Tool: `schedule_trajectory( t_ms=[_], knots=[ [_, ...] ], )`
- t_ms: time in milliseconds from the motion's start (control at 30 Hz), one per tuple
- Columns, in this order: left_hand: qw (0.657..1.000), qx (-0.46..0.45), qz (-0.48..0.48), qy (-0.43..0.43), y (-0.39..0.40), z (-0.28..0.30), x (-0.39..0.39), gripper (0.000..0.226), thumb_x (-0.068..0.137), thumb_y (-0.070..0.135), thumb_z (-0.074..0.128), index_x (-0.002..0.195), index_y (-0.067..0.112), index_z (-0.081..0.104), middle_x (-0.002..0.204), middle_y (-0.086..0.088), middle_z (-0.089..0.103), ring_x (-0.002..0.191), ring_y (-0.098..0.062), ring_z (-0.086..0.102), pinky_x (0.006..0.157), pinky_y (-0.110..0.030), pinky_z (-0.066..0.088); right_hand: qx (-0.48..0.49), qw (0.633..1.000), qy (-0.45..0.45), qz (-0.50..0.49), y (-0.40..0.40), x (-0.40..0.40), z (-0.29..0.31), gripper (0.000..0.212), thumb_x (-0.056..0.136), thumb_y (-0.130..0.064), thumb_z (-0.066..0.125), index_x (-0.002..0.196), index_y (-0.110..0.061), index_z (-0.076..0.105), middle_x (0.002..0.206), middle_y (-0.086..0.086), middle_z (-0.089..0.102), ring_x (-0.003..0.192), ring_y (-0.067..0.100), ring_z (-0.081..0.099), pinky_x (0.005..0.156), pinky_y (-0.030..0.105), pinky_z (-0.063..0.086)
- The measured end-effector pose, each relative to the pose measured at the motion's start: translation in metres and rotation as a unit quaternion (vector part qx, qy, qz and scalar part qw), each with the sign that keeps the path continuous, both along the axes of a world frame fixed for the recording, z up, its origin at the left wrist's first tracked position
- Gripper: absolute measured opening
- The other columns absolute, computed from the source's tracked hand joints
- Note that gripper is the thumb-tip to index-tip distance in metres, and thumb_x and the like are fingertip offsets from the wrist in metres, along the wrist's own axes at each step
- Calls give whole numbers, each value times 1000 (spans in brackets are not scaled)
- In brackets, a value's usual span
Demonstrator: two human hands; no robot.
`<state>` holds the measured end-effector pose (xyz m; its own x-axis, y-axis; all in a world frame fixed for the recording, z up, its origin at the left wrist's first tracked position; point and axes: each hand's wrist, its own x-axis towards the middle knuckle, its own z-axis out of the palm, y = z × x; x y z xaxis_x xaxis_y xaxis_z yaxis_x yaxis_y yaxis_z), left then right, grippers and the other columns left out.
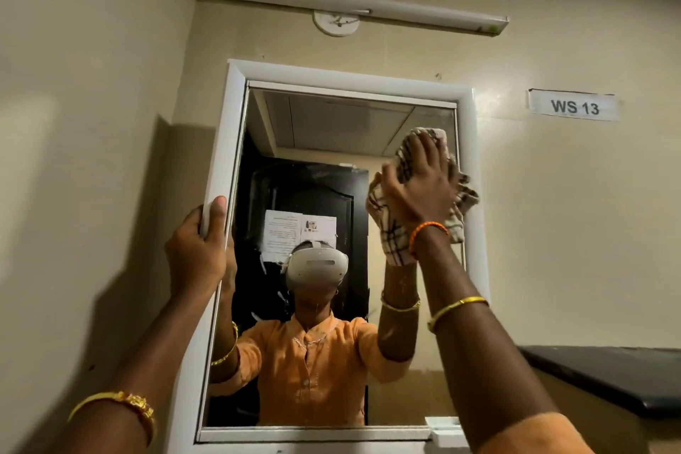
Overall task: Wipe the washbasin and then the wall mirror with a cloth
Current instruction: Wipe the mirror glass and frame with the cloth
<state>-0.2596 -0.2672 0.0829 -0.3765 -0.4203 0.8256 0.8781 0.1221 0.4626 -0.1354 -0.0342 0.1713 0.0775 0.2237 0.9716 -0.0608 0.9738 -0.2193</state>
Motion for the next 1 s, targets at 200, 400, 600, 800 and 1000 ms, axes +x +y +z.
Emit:
schedule_trajectory(
  t_ms=[200, 400, 600, 800, 1000],
  knots=[
    [1000, -8, 0, -5, -5, 1, 2, 48, 94, 50, 42, 87, 7, 63, 72, -5, 57, 70, -19, 54, 67, -26, 37, 131, 987, -92, 17, -90, -32, 19, 67, 80, -43, 45, 144, -23, 37, 154, -1, 29, 146, 21, 14, 119, 41, 7],
    [999, -27, 19, -12, -9, 0, -1, 45, 93, 53, 41, 75, 13, 55, 65, -5, 54, 69, -24, 52, 66, -30, 37, 184, 976, -111, -45, -55, -24, 11, 62, 90, -47, 40, 148, -28, 27, 158, -4, 20, 147, 17, 11, 119, 43, 8],
    [1000, -27, 10, 9, -8, 0, -3, 46, 94, 49, 42, 63, 16, 45, 54, -1, 44, 60, -23, 45, 59, -31, 34, 19, 992, -69, -107, 27, 6, 8, 66, 89, -49, 28, 150, -25, 19, 159, -2, 14, 148, 17, 2, 119, 45, -5],
    [999, -17, 26, 25, -4, 0, 3, 41, 96, 41, 44, 64, 16, 41, 53, 5, 39, 52, -10, 38, 51, -20, 30, -69, 995, 5, -67, 14, -4, -45, 71, 86, -44, 31, 149, -12, 21, 158, 10, 17, 147, 25, 7, 120, 41, 8],
    [999, -26, 25, 30, -5, -1, -1, 41, 95, 43, 44, 63, 17, 43, 53, 4, 41, 52, -12, 39, 48, -10, 33, -95, 995, 32, -9, 7, -3, -32, 72, 84, -43, 43, 147, -12, 27, 157, 18, 13, 139, 36, 27, 112, 47, 31]
  ],
)
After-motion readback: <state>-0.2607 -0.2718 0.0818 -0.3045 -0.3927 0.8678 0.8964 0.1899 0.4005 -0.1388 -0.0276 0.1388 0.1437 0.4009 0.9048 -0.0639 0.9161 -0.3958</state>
